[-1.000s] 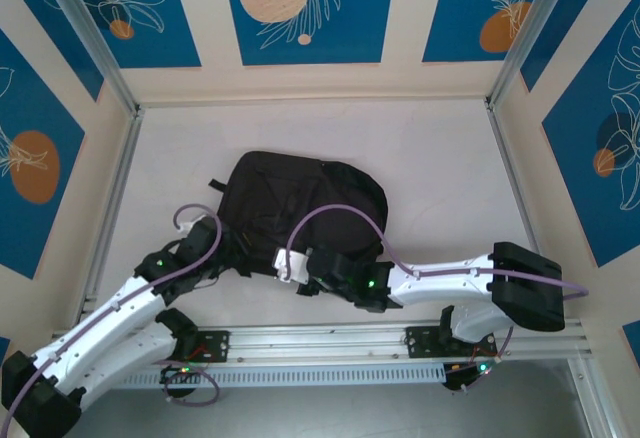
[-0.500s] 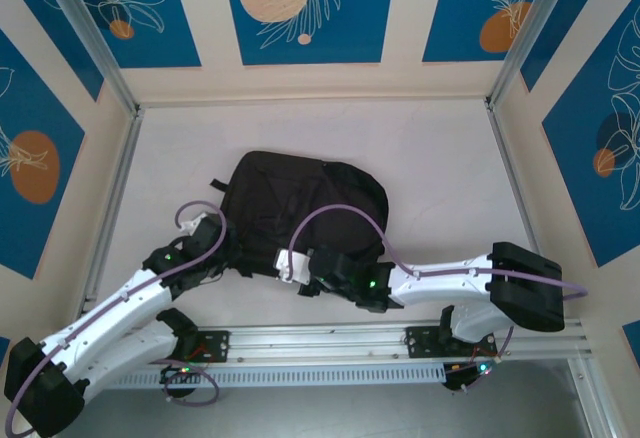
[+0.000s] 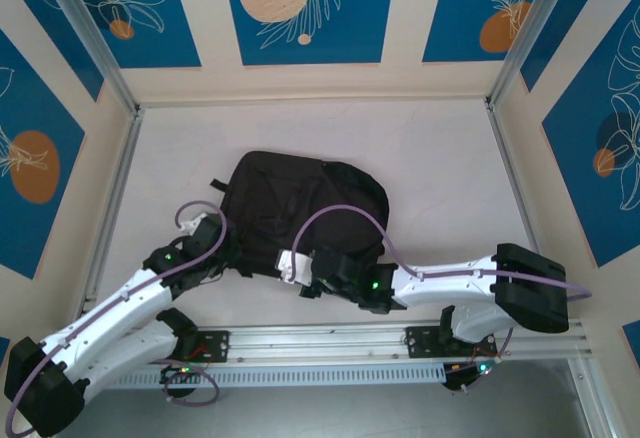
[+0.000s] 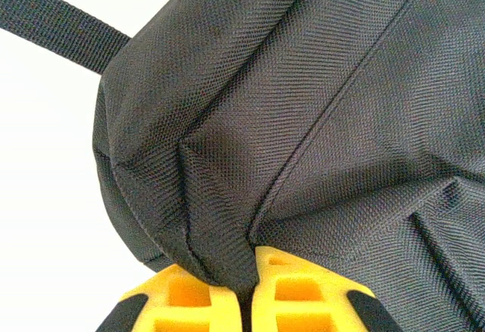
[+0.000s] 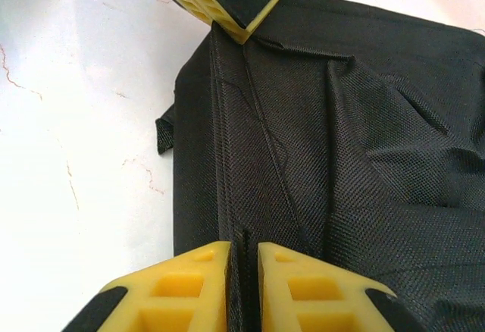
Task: Pack the student bag
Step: Zip the student bag at the center of the table.
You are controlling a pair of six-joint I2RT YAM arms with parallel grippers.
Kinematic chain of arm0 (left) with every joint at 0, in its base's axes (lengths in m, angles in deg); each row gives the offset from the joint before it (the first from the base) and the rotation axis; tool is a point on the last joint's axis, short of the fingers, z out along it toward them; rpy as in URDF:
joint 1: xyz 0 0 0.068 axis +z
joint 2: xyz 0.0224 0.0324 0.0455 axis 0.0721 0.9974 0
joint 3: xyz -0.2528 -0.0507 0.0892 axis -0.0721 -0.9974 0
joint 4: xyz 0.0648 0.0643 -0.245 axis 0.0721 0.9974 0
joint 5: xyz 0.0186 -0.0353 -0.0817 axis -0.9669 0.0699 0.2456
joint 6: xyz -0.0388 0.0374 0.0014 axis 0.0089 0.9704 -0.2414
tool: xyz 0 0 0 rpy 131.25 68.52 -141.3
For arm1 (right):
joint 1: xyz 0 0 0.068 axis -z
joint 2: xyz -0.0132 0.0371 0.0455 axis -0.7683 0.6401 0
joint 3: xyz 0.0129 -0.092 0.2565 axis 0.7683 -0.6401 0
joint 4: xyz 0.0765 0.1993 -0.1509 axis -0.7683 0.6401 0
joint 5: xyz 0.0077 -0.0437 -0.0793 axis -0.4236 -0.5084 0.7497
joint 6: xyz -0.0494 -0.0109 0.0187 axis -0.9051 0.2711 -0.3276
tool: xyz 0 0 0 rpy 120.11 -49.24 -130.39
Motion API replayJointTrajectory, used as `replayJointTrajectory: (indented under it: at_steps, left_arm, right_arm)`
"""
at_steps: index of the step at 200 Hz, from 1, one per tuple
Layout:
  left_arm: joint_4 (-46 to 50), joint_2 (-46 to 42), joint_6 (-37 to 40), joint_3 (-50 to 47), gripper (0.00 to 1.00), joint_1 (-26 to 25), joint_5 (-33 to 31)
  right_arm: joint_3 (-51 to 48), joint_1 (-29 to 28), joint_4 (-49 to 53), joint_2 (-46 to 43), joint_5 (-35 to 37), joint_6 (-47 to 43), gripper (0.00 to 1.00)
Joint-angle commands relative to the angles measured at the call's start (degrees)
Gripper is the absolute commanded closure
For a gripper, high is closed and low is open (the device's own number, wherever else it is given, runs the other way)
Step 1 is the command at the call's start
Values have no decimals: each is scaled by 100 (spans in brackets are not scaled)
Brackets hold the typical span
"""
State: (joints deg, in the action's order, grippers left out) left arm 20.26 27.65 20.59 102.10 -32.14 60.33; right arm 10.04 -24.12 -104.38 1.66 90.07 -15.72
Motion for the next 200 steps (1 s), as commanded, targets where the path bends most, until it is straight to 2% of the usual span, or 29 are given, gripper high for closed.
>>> replayJointTrajectory:
  at_steps: [1,20,58,106,153,200]
  left_arm:
    - [49,24,63,4,98,36,-242]
    - [59,16,79,-4,98,41,-242]
    - [81,7,117,-3,98,38,-267]
    - [116,33,250,55,100,39,-332]
    - [242,112,415,201,100,65,-493]
    - [277,251,517,286,100,151,-453]
  right_arm:
    - [-62,-55,-221,-166,-70,150,86]
    - [-60,-56,-232,-185,-88,158,93]
    - [-19,-97,-227,-288,-133,135,100]
    - [-142,-240,76,-746,-194,166,100]
    - [-752,-260,519,-1427,-250,587,100]
    - [-1260,-161,870,-2067,47,958,100]
